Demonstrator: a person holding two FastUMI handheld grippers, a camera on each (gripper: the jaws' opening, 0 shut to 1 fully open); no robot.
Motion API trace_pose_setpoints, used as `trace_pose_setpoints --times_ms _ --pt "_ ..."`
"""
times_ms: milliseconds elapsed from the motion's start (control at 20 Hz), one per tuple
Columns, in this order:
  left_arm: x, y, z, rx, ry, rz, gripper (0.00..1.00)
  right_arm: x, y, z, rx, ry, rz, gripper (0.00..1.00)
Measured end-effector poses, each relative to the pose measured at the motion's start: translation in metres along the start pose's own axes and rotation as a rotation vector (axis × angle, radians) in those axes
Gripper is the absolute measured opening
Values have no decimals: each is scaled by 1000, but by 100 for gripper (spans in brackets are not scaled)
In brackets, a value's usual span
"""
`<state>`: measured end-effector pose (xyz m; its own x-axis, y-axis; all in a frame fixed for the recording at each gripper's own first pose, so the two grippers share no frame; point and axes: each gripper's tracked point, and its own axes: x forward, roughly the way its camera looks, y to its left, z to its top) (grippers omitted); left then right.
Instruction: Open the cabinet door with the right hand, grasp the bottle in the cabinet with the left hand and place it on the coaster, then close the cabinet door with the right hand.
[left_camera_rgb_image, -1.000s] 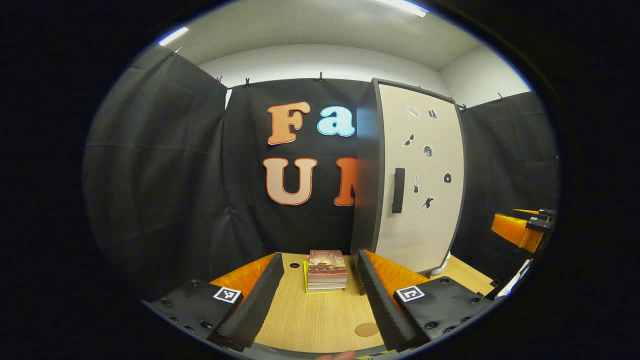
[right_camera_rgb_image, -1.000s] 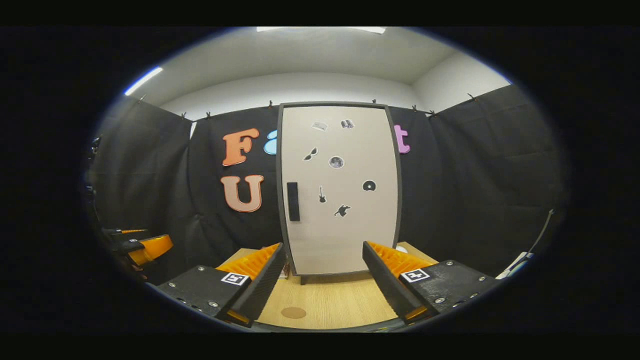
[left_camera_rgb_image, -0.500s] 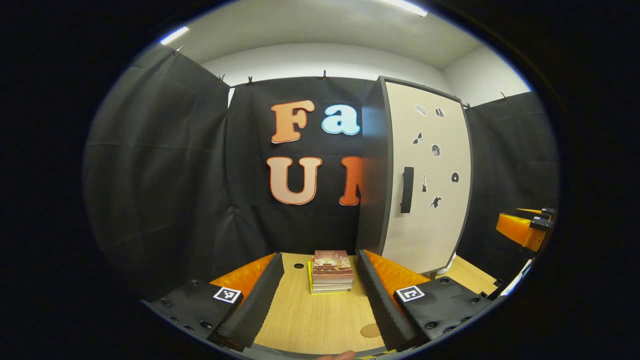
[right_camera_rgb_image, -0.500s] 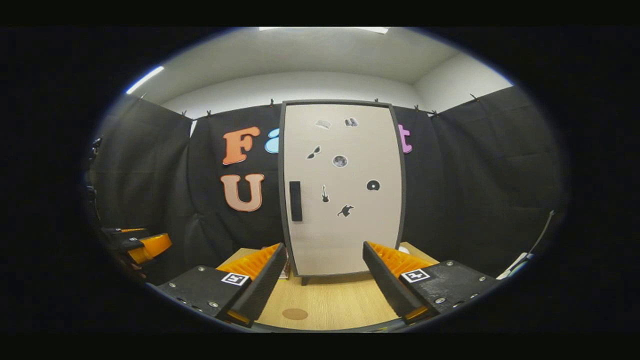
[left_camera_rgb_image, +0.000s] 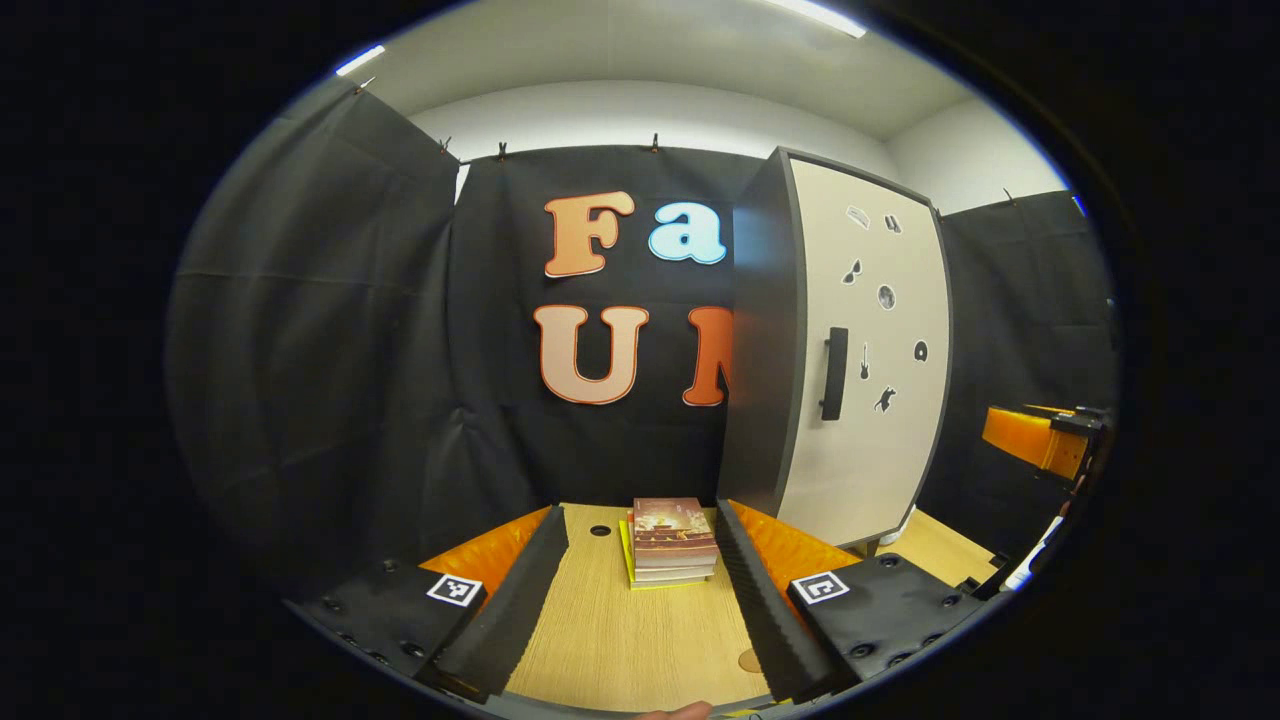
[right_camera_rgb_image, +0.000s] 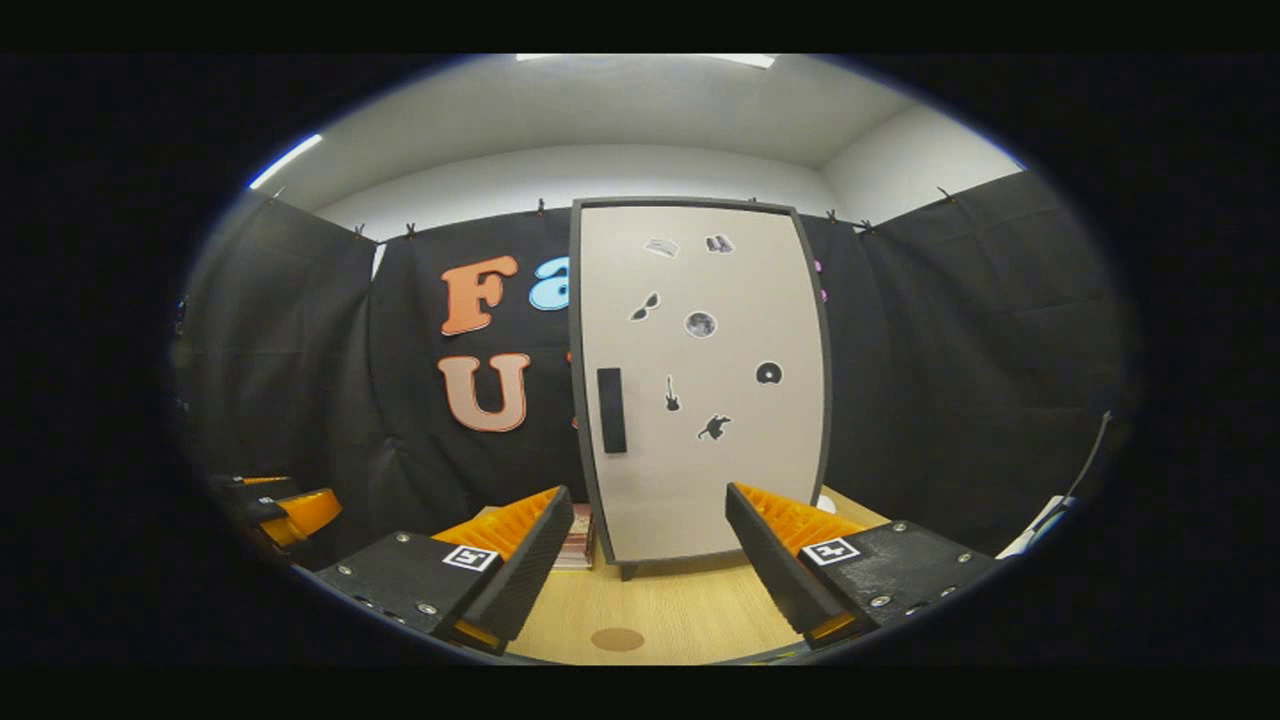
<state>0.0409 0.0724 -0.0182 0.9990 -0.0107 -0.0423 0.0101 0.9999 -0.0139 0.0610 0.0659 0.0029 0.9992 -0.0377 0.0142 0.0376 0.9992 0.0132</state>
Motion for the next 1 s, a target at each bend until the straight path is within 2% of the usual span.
trace_pose_setpoints --times_ms 300,550,750,800,850,900,950,1000 --pt "18 32 -2 -5 11 12 94 74 25 2 -3 9 13 95" --pt "54 59 -19 -7 51 101 97 161 38 3 3 10 62 95" --pt "85 76 -22 -37 64 168 99 226 36 3 24 21 71 95" --pt "92 82 -25 -41 67 187 97 240 33 0 23 30 66 100" --pt "98 87 -28 -39 75 206 97 251 32 -2 20 37 62 87" --pt "104 91 -31 -36 81 222 97 260 31 -4 19 40 60 92" --pt "109 95 -33 -36 89 235 97 266 30 -3 19 36 59 84" --pt "113 97 -34 -39 95 244 97 270 30 -2 20 27 59 86"
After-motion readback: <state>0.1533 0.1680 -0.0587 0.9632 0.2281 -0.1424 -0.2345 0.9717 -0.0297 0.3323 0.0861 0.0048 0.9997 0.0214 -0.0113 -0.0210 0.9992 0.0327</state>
